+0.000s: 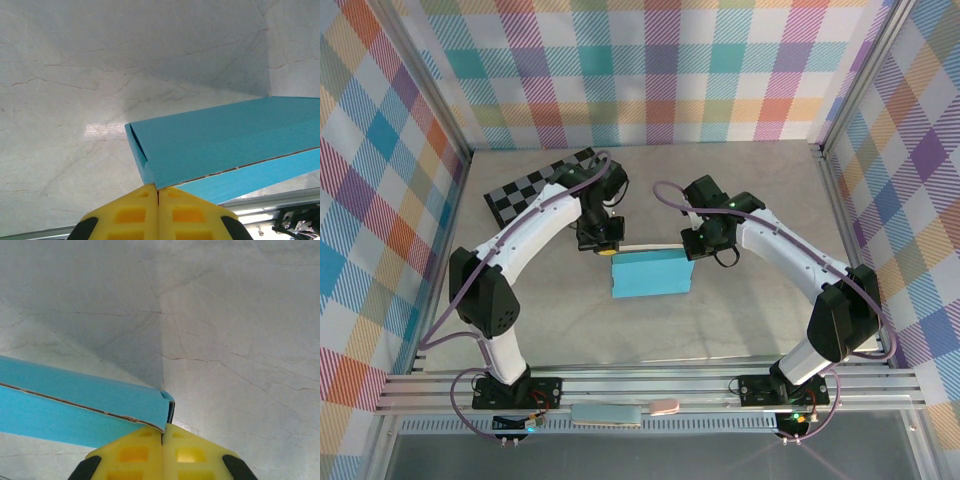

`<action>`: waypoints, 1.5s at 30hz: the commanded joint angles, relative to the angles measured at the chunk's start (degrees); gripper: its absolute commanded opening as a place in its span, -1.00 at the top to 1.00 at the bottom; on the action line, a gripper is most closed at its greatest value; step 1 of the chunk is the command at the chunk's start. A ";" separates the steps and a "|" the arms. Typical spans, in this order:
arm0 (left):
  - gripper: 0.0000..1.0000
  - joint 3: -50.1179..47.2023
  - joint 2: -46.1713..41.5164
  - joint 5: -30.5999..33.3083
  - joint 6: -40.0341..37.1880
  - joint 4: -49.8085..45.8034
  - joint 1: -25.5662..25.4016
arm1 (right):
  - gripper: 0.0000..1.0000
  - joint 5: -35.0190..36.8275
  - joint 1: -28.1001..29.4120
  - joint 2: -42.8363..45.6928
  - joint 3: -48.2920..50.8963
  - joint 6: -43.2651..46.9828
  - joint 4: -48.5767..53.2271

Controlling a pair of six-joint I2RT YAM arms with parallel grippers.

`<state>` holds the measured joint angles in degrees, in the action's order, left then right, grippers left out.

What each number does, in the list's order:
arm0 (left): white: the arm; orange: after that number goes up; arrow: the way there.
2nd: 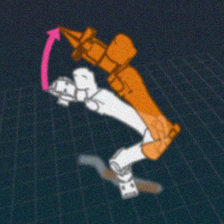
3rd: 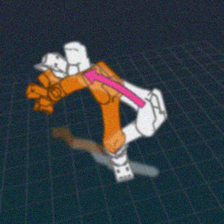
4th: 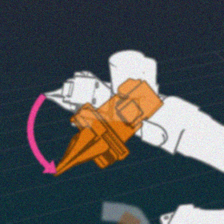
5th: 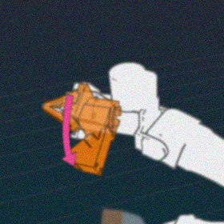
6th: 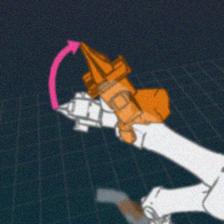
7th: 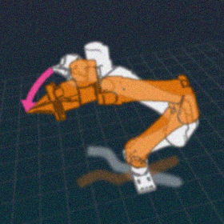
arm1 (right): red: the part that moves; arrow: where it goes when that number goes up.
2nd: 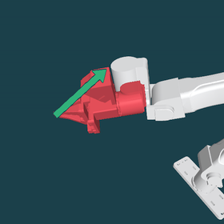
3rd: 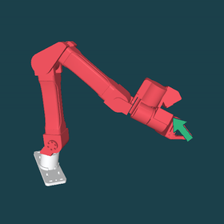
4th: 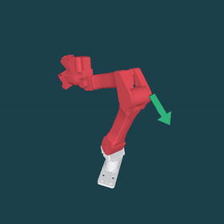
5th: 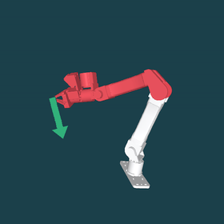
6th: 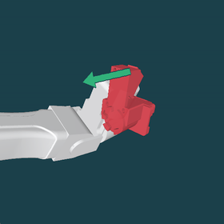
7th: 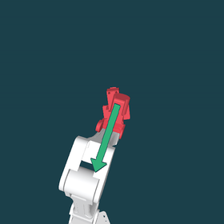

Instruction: Fold the paper box

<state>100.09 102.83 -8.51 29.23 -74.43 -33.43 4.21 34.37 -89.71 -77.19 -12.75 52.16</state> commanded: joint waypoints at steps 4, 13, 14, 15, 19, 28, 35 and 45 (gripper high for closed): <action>1.00 3.98 2.34 -7.15 1.68 1.53 -0.06 | 1.00 -3.44 1.98 0.94 0.45 -0.37 -2.33; 1.00 6.86 4.29 -9.04 2.41 0.91 0.03 | 1.00 -2.01 2.25 1.47 0.70 -0.78 -3.37; 1.00 6.95 4.35 -9.36 2.44 0.89 0.03 | 1.00 -1.94 2.25 1.60 0.89 -0.78 -3.49; 1.00 7.04 4.46 -9.48 2.43 0.87 0.03 | 1.00 -1.92 2.28 1.66 0.98 -0.87 -3.55; 1.00 7.31 4.74 -10.04 2.71 1.02 0.03 | 1.00 -1.70 2.41 1.77 1.18 -0.95 -3.73; 1.00 8.85 6.02 -11.94 3.92 1.90 0.12 | 1.00 -0.86 2.53 1.90 1.24 -1.00 -4.24; 1.00 11.01 7.04 -12.17 3.74 1.03 0.43 | 1.00 0.51 2.52 2.23 1.59 -0.96 -4.50; 1.00 11.09 7.86 -13.97 2.15 4.58 1.82 | 1.00 4.87 2.54 1.61 0.02 -0.47 -6.00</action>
<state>110.65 109.32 -14.83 31.73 -75.94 -31.59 12.45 34.79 -88.86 -75.75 -13.10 51.77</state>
